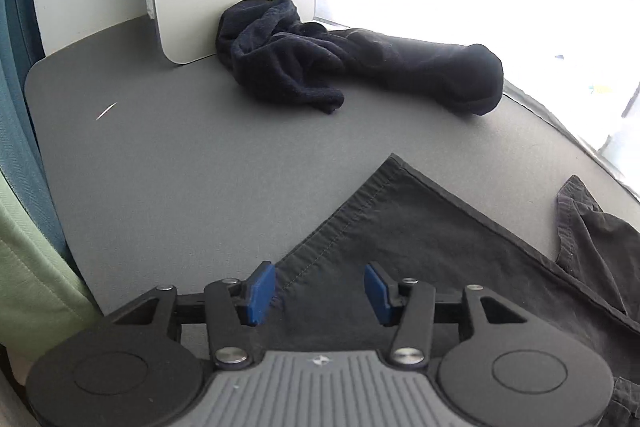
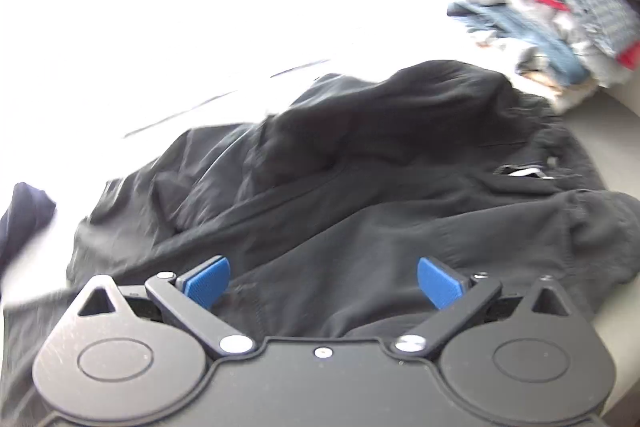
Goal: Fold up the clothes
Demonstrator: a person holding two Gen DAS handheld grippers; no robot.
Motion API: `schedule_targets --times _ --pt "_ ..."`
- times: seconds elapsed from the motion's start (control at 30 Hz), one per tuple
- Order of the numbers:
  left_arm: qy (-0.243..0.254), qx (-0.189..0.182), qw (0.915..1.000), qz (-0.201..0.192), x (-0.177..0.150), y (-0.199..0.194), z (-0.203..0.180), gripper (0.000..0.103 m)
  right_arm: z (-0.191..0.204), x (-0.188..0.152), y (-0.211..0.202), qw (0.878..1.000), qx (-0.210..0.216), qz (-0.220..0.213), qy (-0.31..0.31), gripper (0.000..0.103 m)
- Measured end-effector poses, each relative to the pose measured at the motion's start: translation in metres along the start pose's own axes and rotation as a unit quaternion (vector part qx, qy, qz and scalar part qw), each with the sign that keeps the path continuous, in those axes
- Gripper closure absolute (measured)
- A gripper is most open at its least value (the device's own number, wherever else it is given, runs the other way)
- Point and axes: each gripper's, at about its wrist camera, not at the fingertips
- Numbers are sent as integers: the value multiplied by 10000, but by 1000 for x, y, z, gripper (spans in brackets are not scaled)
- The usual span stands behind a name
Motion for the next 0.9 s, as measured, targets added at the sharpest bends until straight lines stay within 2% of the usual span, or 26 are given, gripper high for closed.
schedule_targets --times 0.07,0.13,0.17,0.2,0.23,0.27,0.43,0.53,0.57,0.6,0.63,0.67,0.7,0.8,0.9 --pt "159 -163 9995 226 -16 5 -20 51 -40 -2 -4 9970 -448 -55 629 1" --pt "399 -255 9979 451 -38 11 -39 45 -80 -11 -2 9892 -842 30 1198 3" --pt "522 -330 9965 572 -49 14 -46 41 -97 -18 1 9848 -962 110 1442 8" --pt "647 -430 9944 717 -60 17 -52 33 -111 -24 4 9808 -1024 186 1648 17" --pt "772 -530 9919 861 -71 20 -59 28 -125 -32 8 9768 -1094 273 1822 21" --pt "883 -588 9896 971 -81 23 -64 27 -139 -40 12 9724 -1169 364 1989 24" --pt "1189 -445 9872 964 -98 30 -76 15 -175 -59 30 9572 -1327 479 2526 24" --pt "1193 -427 9871 983 -99 33 -77 5 -181 -57 39 9515 -1326 400 2748 18" --pt "1258 -392 9865 971 -101 33 -79 4 -182 -55 41 9507 -1308 342 2789 22" --pt "1360 -323 9857 941 -104 34 -82 3 -184 -52 44 9520 -1204 300 2799 39" --pt "1470 -247 9847 906 -107 35 -85 2 -187 -48 46 9526 -1106 264 2822 50" --pt "1532 -185 9842 869 -110 35 -87 1 -189 -45 48 9529 -1015 227 2850 70" --pt "1488 -165 9851 845 -110 36 -87 0 -192 -41 49 9531 -925 190 2877 82" --pt "1433 -152 9853 917 -107 37 -87 0 -200 -28 40 9528 -1089 -34 2835 87" --pt "1485 -138 9837 1006 -104 38 -87 0 -204 -29 45 9585 -1330 192 2514 87"
Point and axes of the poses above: each gripper's, at about its wrist camera, not at the fingertips, and y roughly the way its jaws point, z to its left, x to its top, and after that the axes turned 13 degrees about -y, right-handed
